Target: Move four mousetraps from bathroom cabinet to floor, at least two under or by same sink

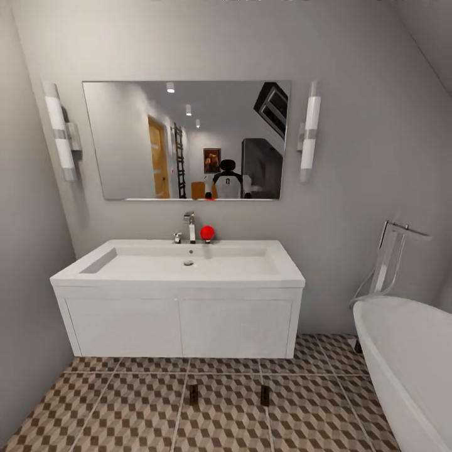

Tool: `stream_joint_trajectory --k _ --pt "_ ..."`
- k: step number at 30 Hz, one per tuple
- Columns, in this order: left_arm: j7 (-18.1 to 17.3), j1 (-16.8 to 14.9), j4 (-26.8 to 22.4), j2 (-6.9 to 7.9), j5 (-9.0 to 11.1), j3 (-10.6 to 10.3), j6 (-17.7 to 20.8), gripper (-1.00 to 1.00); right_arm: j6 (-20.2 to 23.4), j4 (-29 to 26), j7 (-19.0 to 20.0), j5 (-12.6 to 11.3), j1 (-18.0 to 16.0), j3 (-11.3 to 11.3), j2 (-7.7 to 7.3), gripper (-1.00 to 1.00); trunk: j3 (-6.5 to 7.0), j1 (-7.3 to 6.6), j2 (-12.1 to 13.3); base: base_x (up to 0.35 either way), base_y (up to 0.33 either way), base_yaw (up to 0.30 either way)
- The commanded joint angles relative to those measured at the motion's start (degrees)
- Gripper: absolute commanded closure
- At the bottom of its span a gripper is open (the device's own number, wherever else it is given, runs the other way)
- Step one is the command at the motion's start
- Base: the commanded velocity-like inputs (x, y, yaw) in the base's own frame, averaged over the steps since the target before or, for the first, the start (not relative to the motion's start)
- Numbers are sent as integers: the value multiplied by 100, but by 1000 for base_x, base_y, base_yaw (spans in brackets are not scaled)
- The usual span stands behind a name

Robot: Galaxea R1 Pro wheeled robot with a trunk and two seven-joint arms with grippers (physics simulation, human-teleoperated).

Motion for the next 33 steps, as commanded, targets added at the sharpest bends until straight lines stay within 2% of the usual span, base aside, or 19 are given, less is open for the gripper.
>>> stream_joint_trajectory --k 1,21,33 --pt "10 42 6 -2 55 -47 -8 -100 -32 17 -2 -45 42 49 3 -100 13 -23 38 0 0 0" --pt "-99 739 6 -28 47 -53 23 -100 -52 17 24 -36 695 50 32 -100 372 -463 840 0 0 0" --pt "-240 1043 6 -17 45 -52 -28 -100 -240 17 58 -43 936 50 32 -100 587 -726 1322 0 0 0"
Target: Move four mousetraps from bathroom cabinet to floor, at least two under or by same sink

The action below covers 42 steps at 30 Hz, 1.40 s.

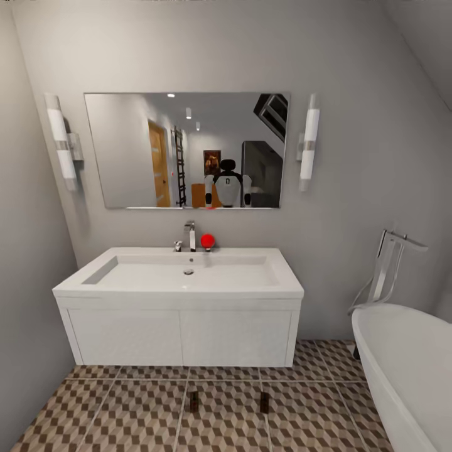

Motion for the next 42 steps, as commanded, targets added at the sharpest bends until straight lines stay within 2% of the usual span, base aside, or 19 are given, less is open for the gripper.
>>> stream_joint_trajectory --k 1,13,42 --pt "-2 27 6 -2 54 -47 -24 -100 -61 18 5 -50 3 46 2 -100 12 -23 38 0 0 0" --pt "-19 233 6 -3 48 -50 -288 -100 -164 18 52 -64 39 47 3 -100 228 -287 519 0 0 0" --pt "-22 258 6 -5 48 -50 -376 -100 -166 18 65 -61 43 47 1 -100 748 -923 1682 0 0 0"
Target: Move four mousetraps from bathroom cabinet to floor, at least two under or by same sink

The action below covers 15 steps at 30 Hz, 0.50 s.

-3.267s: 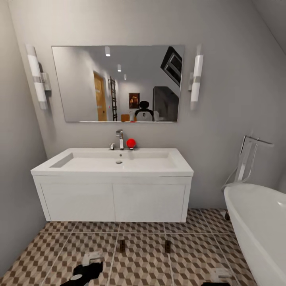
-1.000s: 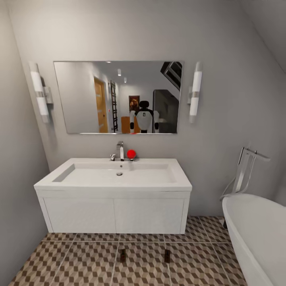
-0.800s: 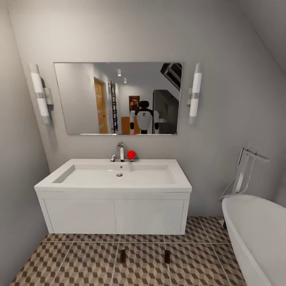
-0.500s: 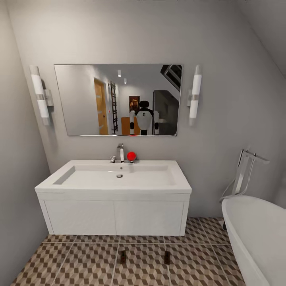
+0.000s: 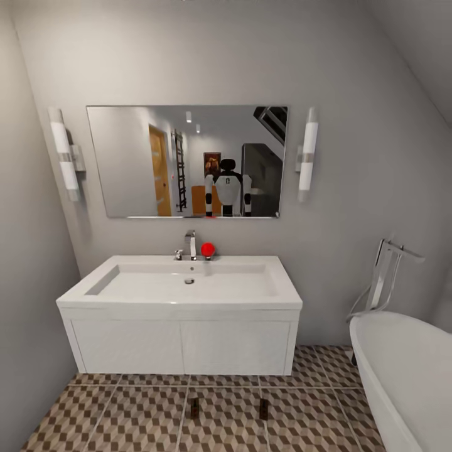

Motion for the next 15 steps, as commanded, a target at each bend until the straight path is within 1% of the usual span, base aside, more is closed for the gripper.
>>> stream_joint_trajectory --k 1,2,11,15 --pt "1 -5 7 -1 56 -47 -21 -100 -34 18 -6 -47 -8 47 0 -100 11 -23 37 0 0 0" --pt "3 -5 7 -1 55 -47 -22 -100 -34 18 -6 -46 -8 47 -1 -100 29 -45 77 0 0 0" --pt "7 -5 7 -1 51 -48 -24 -100 -34 18 -6 -44 -8 47 -4 -100 29 -45 77 0 0 1" --pt "8 -5 5 -1 51 -48 -24 -100 -34 18 -6 -43 -8 47 -5 -100 29 -45 77 0 0 84"
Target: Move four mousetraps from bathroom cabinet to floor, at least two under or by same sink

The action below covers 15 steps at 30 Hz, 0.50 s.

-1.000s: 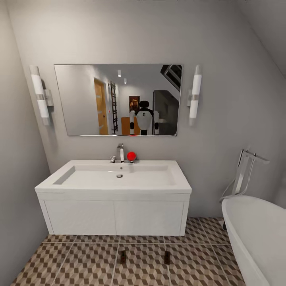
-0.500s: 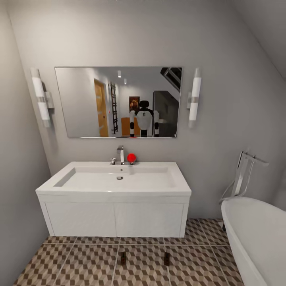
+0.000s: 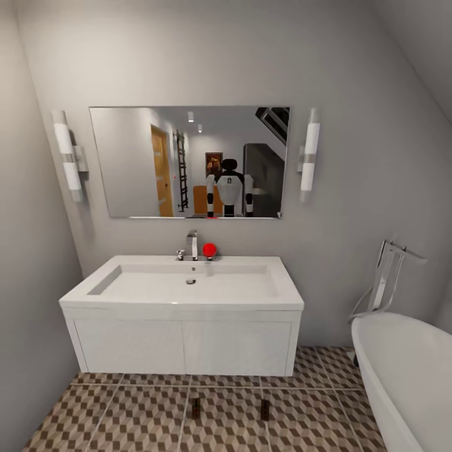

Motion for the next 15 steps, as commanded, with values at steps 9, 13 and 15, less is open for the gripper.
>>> stream_joint_trajectory --k 9,13,15 --pt "14 -5 1 -1 62 -47 -13 -100 -24 18 -6 -47 -8 48 5 -100 -7 0 -5 0 0 218" --pt "44 -5 -8 5 67 -44 -7 -100 -17 18 -6 -42 -8 48 4 -100 -7 0 -5 0 0 273" --pt "48 -5 -10 5 65 -44 -6 -100 -15 18 -6 -41 -8 48 4 -100 -7 0 -5 0 0 281"
